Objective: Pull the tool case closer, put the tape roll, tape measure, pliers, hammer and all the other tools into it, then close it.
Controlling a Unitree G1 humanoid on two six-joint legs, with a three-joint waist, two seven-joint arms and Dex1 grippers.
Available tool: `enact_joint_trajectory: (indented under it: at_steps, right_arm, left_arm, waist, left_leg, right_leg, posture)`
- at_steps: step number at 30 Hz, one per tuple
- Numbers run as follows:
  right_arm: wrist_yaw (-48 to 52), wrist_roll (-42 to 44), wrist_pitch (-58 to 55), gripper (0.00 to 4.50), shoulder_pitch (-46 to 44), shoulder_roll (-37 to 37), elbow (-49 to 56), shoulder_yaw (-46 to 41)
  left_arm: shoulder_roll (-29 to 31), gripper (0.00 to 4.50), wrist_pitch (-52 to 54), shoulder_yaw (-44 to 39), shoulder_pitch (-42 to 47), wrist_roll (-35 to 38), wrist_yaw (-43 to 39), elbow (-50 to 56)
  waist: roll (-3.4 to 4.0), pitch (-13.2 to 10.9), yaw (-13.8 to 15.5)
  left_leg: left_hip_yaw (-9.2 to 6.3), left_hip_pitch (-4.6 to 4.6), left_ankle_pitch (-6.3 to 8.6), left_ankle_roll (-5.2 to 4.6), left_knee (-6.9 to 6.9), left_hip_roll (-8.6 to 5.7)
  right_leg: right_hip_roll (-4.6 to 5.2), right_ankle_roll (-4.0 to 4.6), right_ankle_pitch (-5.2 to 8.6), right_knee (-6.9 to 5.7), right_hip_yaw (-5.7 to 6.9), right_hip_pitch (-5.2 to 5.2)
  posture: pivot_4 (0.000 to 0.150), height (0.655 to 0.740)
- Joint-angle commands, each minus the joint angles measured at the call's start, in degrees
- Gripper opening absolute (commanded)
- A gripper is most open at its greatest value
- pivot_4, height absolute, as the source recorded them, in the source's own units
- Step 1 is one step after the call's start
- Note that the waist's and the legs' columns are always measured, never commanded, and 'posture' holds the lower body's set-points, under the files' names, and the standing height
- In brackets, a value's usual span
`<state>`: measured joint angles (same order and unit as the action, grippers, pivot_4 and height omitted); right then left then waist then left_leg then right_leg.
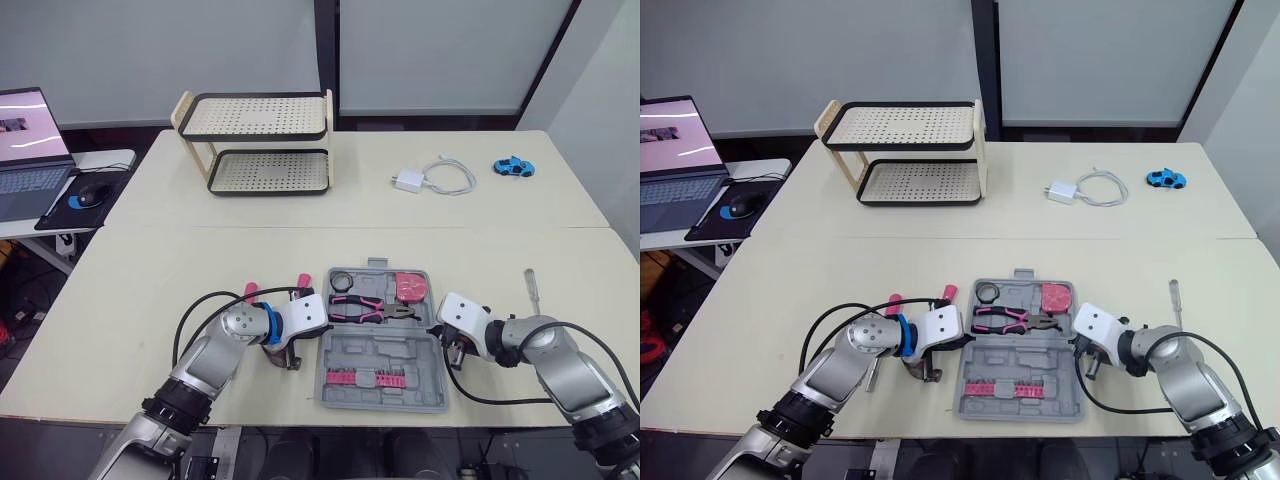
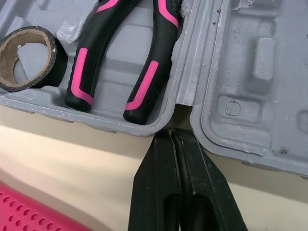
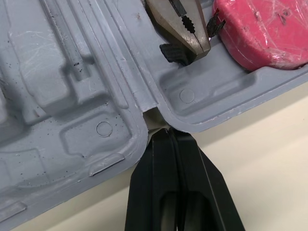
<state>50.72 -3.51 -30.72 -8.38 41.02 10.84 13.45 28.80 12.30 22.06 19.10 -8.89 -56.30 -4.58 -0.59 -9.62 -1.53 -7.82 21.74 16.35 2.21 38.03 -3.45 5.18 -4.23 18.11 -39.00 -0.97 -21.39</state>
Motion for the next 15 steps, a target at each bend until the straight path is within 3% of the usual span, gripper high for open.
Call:
enact_joint_trajectory:
  at_steps: [1,15]
  right_arm:
    - [-0.1,0.7,0.3,0.0,-0.8,-0.2,1.4,0.0]
    - [-1.0,2.0,-1.8,0.0,2.4,2.8,4.6,-4.1]
  left_arm:
    - [-0.7,0.04,0.8,0.7,0.4,1.9,-1.5,4.5]
    - [1.9,0.04,4.6,-1.3,-0.2,2.6,-0.8,6.1]
  waist:
    - [0.0,0.0,0.0]
    - [0.0,0.0,0.0]
  left_leg:
    - [0.0,0.0,0.0,0.0,0.0,0.0]
    - [0.0,0.04,0.0,0.0,0.0,0.01]
  right_leg:
    - [0.0,0.0,0.0,0.0,0.0,0.0]
    - [0.0,0.0,0.0,0.01,0.0,-0.03]
  posture:
    - [0.15,0.74]
    - [0.15,0.74]
